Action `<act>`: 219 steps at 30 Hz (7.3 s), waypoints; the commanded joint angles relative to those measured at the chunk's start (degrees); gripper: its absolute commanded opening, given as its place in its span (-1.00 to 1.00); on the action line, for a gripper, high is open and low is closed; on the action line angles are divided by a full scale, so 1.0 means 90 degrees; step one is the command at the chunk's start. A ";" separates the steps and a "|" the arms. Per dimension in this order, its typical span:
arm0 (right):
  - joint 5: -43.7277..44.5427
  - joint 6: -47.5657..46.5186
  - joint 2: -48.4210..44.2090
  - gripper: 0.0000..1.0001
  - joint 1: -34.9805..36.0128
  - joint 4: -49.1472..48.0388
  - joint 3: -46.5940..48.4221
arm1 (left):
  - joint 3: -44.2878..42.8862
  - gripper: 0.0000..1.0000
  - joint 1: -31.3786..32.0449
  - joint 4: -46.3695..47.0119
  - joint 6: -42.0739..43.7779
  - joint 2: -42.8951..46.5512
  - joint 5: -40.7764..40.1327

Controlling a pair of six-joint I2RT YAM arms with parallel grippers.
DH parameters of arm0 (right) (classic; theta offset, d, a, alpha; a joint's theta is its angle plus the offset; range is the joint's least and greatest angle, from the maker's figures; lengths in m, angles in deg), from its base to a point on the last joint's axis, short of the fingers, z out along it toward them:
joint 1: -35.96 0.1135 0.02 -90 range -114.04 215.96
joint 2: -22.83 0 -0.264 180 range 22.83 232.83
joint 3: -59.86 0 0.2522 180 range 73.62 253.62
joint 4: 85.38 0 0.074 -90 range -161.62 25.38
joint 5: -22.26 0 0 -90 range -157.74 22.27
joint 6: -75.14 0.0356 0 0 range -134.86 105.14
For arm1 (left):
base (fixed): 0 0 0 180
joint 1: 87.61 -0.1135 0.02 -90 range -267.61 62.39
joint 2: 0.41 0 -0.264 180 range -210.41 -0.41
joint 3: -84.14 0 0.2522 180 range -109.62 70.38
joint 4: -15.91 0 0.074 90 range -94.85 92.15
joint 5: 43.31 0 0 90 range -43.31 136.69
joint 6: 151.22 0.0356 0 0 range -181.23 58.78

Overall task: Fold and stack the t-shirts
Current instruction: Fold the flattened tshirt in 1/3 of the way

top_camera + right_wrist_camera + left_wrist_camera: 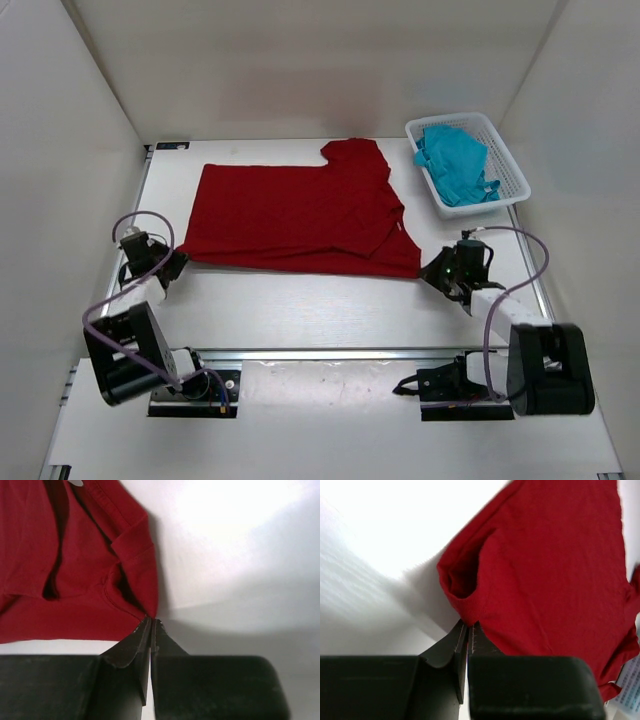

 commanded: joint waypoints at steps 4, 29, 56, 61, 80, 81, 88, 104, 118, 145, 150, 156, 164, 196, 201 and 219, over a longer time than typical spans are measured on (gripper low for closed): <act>-0.0039 0.0069 -0.1720 -0.99 -0.0761 0.1241 -0.0788 | 0.0677 -1.00 -0.0251 -0.0938 0.0618 0.1297 0.0059; 0.0279 -0.0586 -0.2321 -0.92 0.0944 0.2807 0.1066 | 0.0482 0.46 0.1552 -0.1342 0.0571 0.3409 -0.0330; -0.0351 0.0176 0.0943 -0.37 0.1913 -0.0290 0.0646 | 0.2484 -0.07 0.4241 0.0730 -0.0465 0.3399 -0.0752; -0.0489 0.0254 0.1265 -0.40 0.1923 -0.0437 0.0919 | 0.2465 -0.09 0.4153 0.0662 -0.0514 0.3653 -0.0732; -0.1083 -0.0018 0.2985 -0.54 0.2051 0.0518 0.4211 | 0.1938 -0.09 0.4260 0.0369 -0.0368 0.3477 -0.0732; -0.1075 -0.0067 0.2917 -0.55 0.2002 0.0539 0.3960 | 0.1908 -0.10 0.4289 0.0272 -0.0358 0.3497 -0.0770; -0.0285 -0.0291 0.1052 -0.61 0.1904 0.0333 0.2102 | 0.1742 -0.10 0.5051 0.0494 -0.0260 0.3001 -0.1103; 0.0038 -0.0849 0.2340 -0.50 0.2334 0.0970 0.3136 | 0.1644 -0.09 0.5628 0.0769 -0.0338 0.2501 -0.1269; -0.0079 -0.0742 0.3024 -1.00 0.2666 0.1018 0.3820 | 0.1771 -0.10 0.5276 0.0818 -0.0279 0.2609 -0.1093; -0.0049 -0.0839 0.2653 -0.54 0.2529 0.0813 0.3273 | 0.1791 -0.10 0.5198 0.0798 -0.0299 0.2706 -0.1024; 0.0282 -0.0917 0.2760 -0.74 0.2821 0.0910 0.3420 | 0.1839 -0.09 0.5120 0.0866 -0.0319 0.2764 -0.0976; 0.0420 -0.0927 0.3004 -0.97 0.3095 0.1056 0.3761 | 0.1879 -0.09 0.5130 0.0935 -0.0319 0.2696 -0.0957; 0.0615 -0.1025 0.3375 -0.99 0.3242 0.1398 0.4561 | 0.1801 -0.08 0.5120 0.0974 -0.0290 0.2599 -0.0976; 0.0265 -0.1562 0.3151 -0.45 0.0859 0.1468 0.4191 | -0.1410 0.06 0.6692 0.1062 0.0569 -0.0848 -0.0849; -0.0088 -0.1474 0.3258 -0.46 0.0859 0.1273 0.4182 | -0.2348 0.19 0.6848 0.0838 0.0872 -0.1950 -0.0790; -0.0109 -0.1279 0.3278 -1.00 0.0703 0.0774 0.4084 | -0.4175 0.08 0.6897 0.0428 0.1205 -0.3759 -0.0879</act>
